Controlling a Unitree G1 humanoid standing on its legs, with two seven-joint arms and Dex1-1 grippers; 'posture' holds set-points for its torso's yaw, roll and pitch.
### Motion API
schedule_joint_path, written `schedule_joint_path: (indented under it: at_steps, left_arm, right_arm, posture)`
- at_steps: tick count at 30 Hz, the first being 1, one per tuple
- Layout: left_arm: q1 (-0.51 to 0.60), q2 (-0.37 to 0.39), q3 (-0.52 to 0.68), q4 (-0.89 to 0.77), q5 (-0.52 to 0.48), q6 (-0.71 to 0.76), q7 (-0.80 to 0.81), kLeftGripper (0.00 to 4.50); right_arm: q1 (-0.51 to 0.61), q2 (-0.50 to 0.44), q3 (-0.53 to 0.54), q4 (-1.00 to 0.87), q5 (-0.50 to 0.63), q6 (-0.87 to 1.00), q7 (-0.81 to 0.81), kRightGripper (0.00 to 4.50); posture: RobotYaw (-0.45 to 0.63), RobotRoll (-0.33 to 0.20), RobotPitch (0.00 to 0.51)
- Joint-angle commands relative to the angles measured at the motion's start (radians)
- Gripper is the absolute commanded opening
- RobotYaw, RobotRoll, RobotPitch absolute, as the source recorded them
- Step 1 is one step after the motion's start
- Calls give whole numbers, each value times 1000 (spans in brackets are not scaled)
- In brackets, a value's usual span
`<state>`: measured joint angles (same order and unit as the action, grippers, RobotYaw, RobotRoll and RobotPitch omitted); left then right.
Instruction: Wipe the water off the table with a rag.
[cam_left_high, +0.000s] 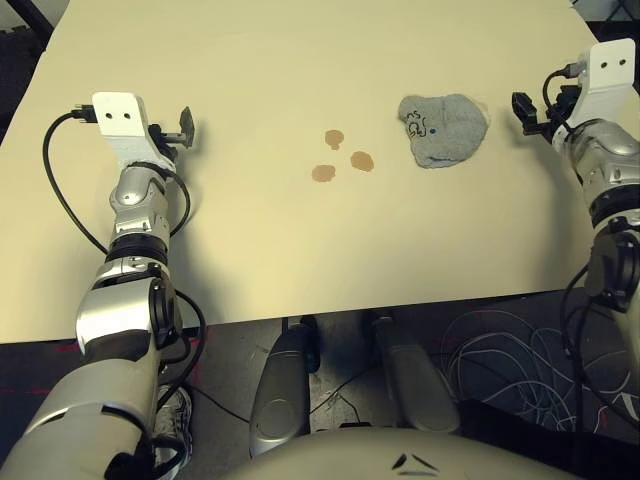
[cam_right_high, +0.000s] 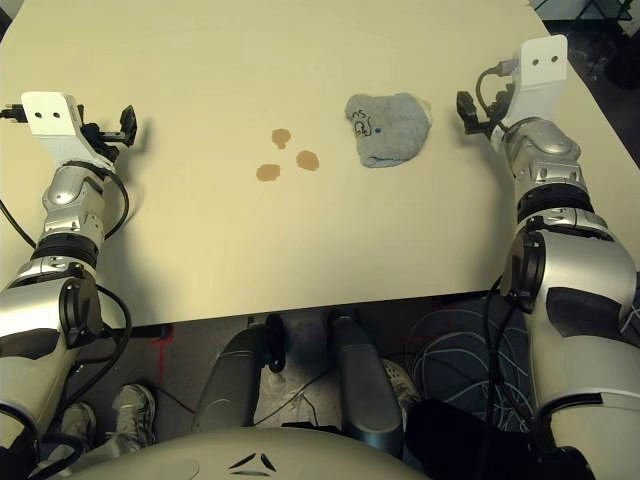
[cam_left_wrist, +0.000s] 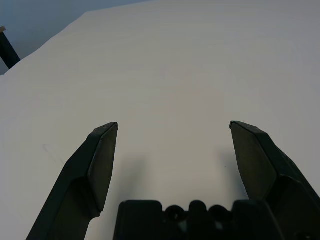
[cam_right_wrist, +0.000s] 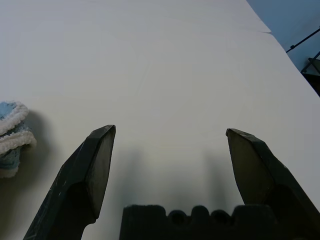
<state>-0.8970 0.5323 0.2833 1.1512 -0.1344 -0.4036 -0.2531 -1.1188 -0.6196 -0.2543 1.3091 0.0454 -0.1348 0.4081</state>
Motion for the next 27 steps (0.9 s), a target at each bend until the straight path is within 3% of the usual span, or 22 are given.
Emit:
schedule_joint_path:
  at_steps: [1,8,12,18,27]
  left_arm:
    - [-3,4,-3,13,7,1,-1,4500]
    - [-77,20,-15,21,2,46,-100,4500]
    - [-159,56,-39,35,-16,185,-375,4500]
    - [-293,125,-150,17,20,360,-798,4500]
    - [-335,130,-243,-60,16,565,-1189,4500]
  right_arm:
    - [3,-16,-13,19,-1,-2,0,4480]
    - [-45,-42,-52,21,44,106,72,4480]
    - [-123,-87,-74,32,66,306,151,4480]
    - [-244,-152,-59,45,75,694,403,4480]
    - [-245,-82,88,33,-16,814,716,4480]
  posture:
    - [-21,0,284]
    - [-46,0,279]
    - [-54,0,277]
    - [-45,0,276]
    - [-32,0,280]
